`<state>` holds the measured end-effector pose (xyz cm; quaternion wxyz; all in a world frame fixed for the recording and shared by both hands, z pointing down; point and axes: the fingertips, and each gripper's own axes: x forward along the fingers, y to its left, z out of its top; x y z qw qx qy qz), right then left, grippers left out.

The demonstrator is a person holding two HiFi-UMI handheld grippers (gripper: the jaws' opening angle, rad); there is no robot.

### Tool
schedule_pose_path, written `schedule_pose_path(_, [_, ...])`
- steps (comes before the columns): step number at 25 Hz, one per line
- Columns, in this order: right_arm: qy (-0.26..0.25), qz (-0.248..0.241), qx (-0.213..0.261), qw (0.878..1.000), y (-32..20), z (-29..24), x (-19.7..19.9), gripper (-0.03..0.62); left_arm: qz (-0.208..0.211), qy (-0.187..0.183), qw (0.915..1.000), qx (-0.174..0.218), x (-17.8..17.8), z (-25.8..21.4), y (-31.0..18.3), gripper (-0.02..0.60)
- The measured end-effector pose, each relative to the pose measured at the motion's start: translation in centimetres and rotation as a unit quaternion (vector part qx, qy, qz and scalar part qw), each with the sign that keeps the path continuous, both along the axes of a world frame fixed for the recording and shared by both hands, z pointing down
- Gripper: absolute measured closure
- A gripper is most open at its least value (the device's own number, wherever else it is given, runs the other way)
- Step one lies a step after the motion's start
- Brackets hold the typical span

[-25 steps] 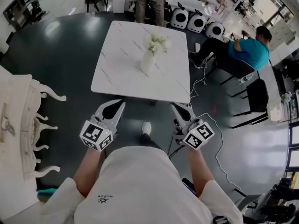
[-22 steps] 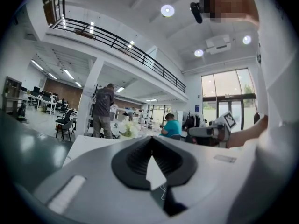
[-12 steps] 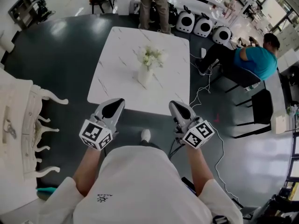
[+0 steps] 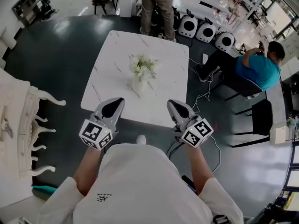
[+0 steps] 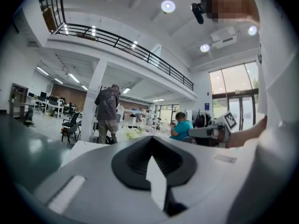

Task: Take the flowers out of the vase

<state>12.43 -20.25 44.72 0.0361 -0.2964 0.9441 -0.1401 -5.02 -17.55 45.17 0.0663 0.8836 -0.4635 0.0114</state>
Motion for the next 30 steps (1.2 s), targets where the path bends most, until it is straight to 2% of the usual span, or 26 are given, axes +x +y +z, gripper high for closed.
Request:
schedule_pose_path(11, [-0.015, -0.018, -0.005, 1.0, -2.7, 0.6, 0.5, 0.594, -0.018, -0.006, 0.9998, -0.007, 0.7, 0.7, -1.9, 0.592])
schedule_pose_path(20, [-0.019, -0.019, -0.01, 1.0, -3.9, 0.9, -0.8, 0.594, -0.015, -0.006, 0.9997, -0.016, 0.2, 1.1, -3.0, 0.592])
schedule_pose_path(26, [-0.021, 0.003, -0.008, 1.0, -6.2, 0.6, -2.4, 0.594, 0.002, -0.004, 0.9998, -0.017, -0.7, 1.1, -5.1, 0.592])
schedule_pose_path(30, [-0.005, 0.03, -0.008, 1.0, -8.0, 0.8, -3.2, 0.594, 0.017, 0.004, 0.9996, -0.02, -1.4, 0.7, -6.7, 0.592])
